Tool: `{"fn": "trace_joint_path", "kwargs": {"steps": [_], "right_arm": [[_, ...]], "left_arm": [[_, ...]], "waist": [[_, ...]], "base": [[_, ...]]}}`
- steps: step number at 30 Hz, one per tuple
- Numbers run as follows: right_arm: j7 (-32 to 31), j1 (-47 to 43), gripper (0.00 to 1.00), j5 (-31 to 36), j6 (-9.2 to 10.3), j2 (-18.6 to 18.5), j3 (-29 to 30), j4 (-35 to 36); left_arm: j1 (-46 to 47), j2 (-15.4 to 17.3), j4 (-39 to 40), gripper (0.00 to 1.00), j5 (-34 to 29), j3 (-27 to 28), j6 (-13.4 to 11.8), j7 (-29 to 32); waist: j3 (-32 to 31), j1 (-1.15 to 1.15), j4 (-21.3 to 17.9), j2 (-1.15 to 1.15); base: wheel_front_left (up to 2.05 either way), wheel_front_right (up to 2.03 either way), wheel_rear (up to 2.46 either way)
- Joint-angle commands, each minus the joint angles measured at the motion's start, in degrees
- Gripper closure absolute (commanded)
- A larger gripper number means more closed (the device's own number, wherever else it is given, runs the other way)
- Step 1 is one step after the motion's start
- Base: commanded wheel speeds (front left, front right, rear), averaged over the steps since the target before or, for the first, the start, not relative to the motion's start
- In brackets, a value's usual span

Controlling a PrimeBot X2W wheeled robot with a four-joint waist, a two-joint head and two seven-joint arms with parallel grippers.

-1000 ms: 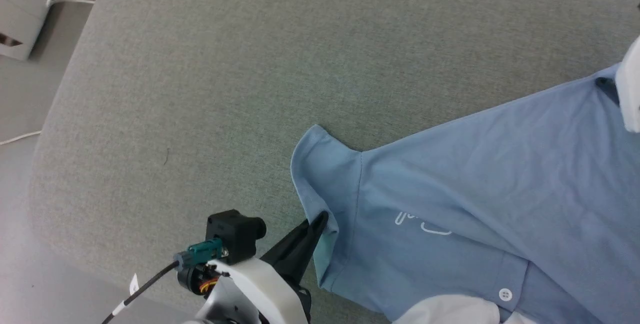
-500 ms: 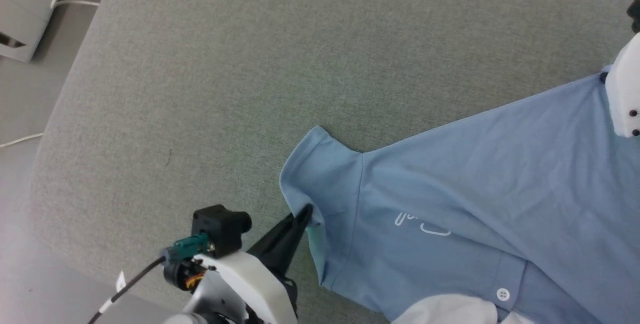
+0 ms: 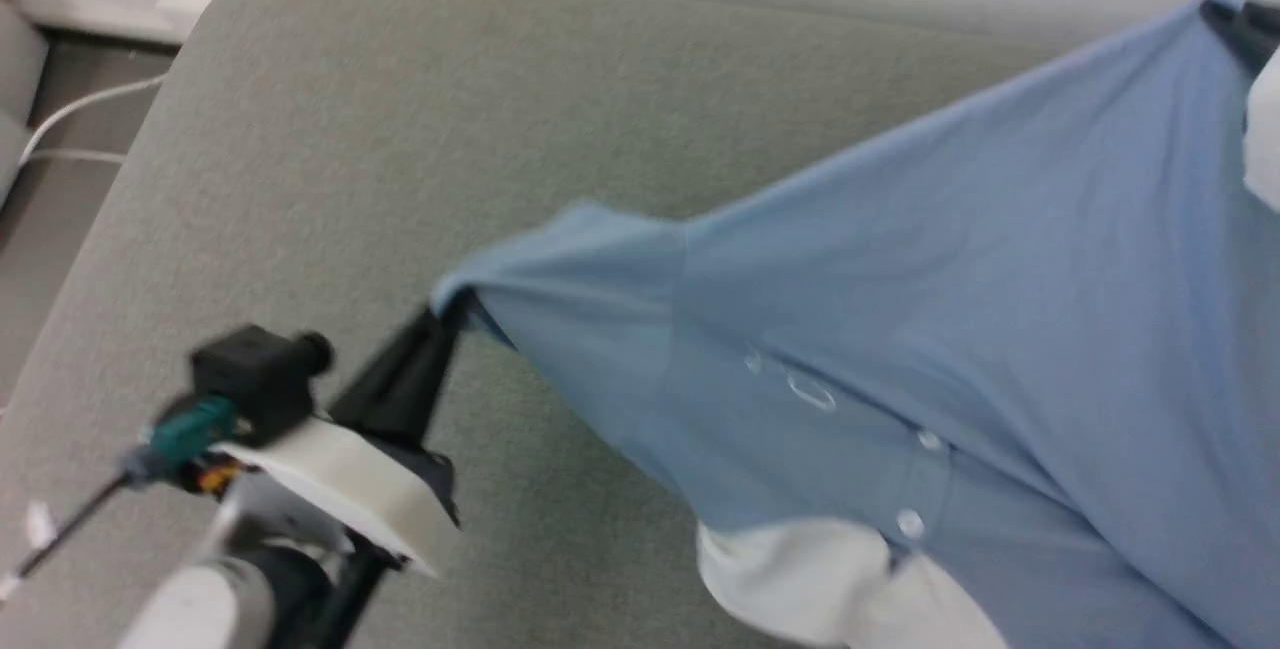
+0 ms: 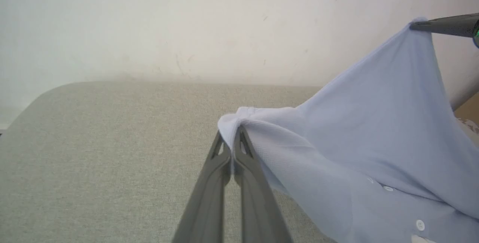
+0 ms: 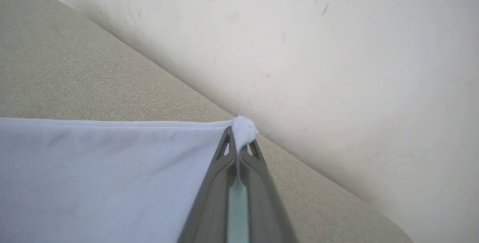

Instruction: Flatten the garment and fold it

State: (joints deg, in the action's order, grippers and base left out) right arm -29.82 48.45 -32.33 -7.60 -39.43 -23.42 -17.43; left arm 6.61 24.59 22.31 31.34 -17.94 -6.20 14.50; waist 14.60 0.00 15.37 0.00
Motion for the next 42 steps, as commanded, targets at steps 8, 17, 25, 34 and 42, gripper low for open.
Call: {"fn": "trace_joint_path", "kwargs": {"steps": [8, 17, 25, 34, 42], "right_arm": [[7.0, 3.3, 1.00, -1.3, 0.11, -1.9, 0.7, 9.7], [9.5, 4.4, 1.00, -2.0, 0.11, 0.7, 4.8, 17.8], [7.9, 4.6, 1.00, -0.4, 0.11, 2.6, 9.9, 24.5], [5.6, 7.1, 1.00, -0.3, 0.11, 4.0, 15.9, 26.9], [8.6, 16.0, 1.00, 1.2, 0.11, 5.0, 16.1, 22.0]], "left_arm": [[7.4, 3.6, 5.1, 1.00, -2.2, 8.0, -1.4, -3.7], [17.3, 6.2, 10.2, 1.00, 0.5, 14.9, -0.8, -4.5], [27.4, 8.5, 12.4, 1.00, 1.1, 18.8, -1.4, -3.3], [41.5, 10.7, 8.4, 1.00, 2.0, 17.7, 0.3, -1.1], [58.6, 11.3, -5.1, 1.00, -0.2, 13.3, 4.6, -3.0]], "waist": [[-9.1, 0.00, -10.1, 0.00], [-11.7, 0.00, -15.7, 0.00], [-10.7, 0.00, -18.8, 0.00], [-4.4, 0.00, -19.9, 0.00], [6.9, 0.00, -20.8, 0.00]], "base": [[0.00, 0.00, 0.00], [0.00, 0.00, 0.00], [0.00, 0.00, 0.00], [0.00, 0.00, 0.00], [0.00, 0.00, 0.00]]}}
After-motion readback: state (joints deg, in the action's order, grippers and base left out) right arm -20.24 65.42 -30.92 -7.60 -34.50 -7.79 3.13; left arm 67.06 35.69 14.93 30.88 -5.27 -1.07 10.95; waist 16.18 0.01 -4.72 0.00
